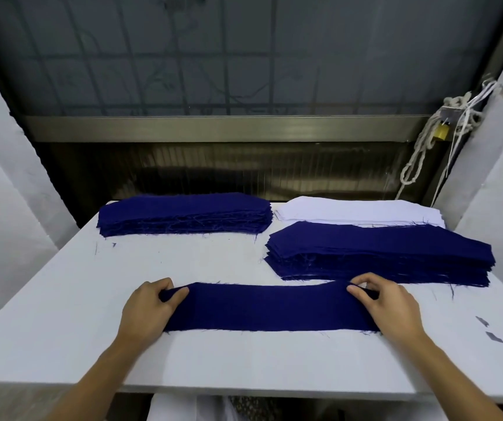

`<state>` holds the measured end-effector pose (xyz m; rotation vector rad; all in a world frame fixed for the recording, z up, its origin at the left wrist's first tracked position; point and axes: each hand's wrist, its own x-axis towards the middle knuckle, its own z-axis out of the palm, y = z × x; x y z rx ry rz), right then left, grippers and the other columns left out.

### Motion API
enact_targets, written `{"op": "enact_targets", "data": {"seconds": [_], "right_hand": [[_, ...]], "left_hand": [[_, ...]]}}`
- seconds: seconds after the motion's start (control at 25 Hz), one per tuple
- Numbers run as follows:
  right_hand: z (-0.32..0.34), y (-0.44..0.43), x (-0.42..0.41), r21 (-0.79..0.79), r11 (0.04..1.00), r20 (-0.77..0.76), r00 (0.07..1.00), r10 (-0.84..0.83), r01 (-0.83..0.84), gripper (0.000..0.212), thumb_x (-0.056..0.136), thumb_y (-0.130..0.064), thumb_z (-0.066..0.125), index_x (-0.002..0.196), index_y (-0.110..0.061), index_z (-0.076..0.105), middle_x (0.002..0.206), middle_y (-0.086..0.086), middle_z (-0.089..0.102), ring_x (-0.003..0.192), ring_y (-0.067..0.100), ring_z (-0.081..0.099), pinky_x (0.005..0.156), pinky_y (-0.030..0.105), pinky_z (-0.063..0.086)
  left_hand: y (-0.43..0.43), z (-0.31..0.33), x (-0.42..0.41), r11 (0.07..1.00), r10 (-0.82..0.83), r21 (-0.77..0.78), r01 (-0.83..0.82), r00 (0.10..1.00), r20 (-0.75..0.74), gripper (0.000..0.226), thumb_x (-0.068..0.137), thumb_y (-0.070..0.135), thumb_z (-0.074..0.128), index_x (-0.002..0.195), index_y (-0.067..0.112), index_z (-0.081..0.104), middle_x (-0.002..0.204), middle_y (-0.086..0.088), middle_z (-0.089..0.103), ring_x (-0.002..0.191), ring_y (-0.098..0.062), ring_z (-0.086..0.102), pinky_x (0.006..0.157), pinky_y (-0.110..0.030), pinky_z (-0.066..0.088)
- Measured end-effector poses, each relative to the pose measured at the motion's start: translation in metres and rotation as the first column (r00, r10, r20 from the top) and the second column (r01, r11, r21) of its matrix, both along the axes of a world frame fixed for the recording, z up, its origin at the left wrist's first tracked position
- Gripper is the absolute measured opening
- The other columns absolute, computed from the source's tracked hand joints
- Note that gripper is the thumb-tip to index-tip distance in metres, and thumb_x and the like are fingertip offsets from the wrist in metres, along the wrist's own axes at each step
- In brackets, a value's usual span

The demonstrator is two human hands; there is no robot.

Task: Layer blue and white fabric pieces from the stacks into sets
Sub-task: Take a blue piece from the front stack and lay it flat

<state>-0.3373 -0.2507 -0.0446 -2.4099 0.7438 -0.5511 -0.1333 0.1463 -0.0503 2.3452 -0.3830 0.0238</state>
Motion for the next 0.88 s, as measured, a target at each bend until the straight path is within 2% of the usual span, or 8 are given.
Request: {"op": "enact_targets", "data": {"seconds": [0.16,0.36,0.44,0.56,0.68,0.8,0.88], "right_hand": [[0.0,0.002,0.002,-0.07,0.998,0.0,1.0,0.007,-0.007,0.01,0.093,-0.047,0.067,0.086,-0.05,0.06,0.078,-0.033,0.063,0.069,-0.002,0.061,0.055,0.025,0.044],[0.003,0.004,0.0,-0.112,0.994,-0.044,0.999,-0.003,-0.002,0.012,0.094,-0.035,0.066,0.091,-0.046,0.062,0.076,-0.027,0.063,0.064,-0.001,0.058,0.052,0.022,0.038],[0.003,0.005,-0.001,-0.135,0.991,-0.053,0.999,-0.012,0.005,0.017,0.093,-0.028,0.065,0.091,-0.045,0.063,0.075,-0.025,0.063,0.062,-0.001,0.058,0.05,0.022,0.036],[0.003,0.007,-0.002,-0.149,0.989,-0.062,0.998,-0.006,-0.003,0.025,0.087,-0.02,0.068,0.088,-0.045,0.063,0.077,-0.026,0.062,0.068,-0.002,0.058,0.05,0.02,0.036],[0.004,0.008,-0.003,-0.191,0.981,-0.069,0.997,0.023,-0.036,0.028,0.082,-0.015,0.069,0.084,-0.042,0.063,0.082,-0.023,0.06,0.081,0.003,0.056,0.054,0.022,0.042],[0.006,0.005,-0.001,-0.206,0.975,-0.079,0.995,0.065,-0.081,0.025,0.081,-0.012,0.071,0.083,-0.037,0.064,0.083,-0.019,0.055,0.085,0.006,0.05,0.056,0.019,0.04],[0.014,0.001,0.004,-0.242,0.967,-0.055,0.996,0.068,-0.08,0.023,0.081,-0.014,0.07,0.08,-0.036,0.064,0.077,-0.019,0.054,0.081,0.007,0.048,0.055,0.019,0.036]], "left_hand": [[0.0,-0.001,0.0,1.0,0.007,-0.017,-0.007,1.0,0.008,0.034,0.094,0.039,0.066,0.07,0.018,0.055,0.059,0.004,0.059,0.054,-0.018,0.06,0.05,-0.04,0.052],[0.0,0.0,-0.001,0.998,0.041,-0.04,-0.04,0.999,0.015,0.025,0.097,0.034,0.065,0.074,0.025,0.059,0.065,0.012,0.062,0.061,-0.007,0.06,0.05,-0.027,0.043],[0.0,0.0,-0.002,0.998,0.04,-0.045,-0.04,0.999,0.011,0.024,0.097,0.032,0.064,0.075,0.025,0.059,0.065,0.012,0.063,0.06,-0.007,0.061,0.05,-0.031,0.048],[0.001,0.001,-0.002,0.997,0.05,-0.058,-0.05,0.999,-0.001,0.023,0.096,0.033,0.067,0.075,0.024,0.061,0.066,0.013,0.065,0.059,-0.01,0.062,0.052,-0.038,0.055],[0.002,0.002,0.0,0.996,0.055,-0.063,-0.058,0.997,-0.053,0.02,0.09,0.031,0.073,0.076,0.02,0.064,0.066,0.009,0.064,0.063,-0.016,0.064,0.054,-0.04,0.057],[0.003,0.015,0.014,0.998,-0.024,0.062,0.031,0.993,-0.118,0.018,0.084,0.03,0.08,0.077,0.024,0.064,0.065,0.005,0.063,0.065,-0.015,0.06,0.065,-0.039,0.054],[0.0,0.035,0.028,0.965,-0.1,0.223,0.14,0.978,-0.184,0.021,0.083,0.036,0.081,0.084,0.025,0.063,0.071,0.004,0.065,0.069,-0.016,0.063,0.069,-0.036,0.053]]}}
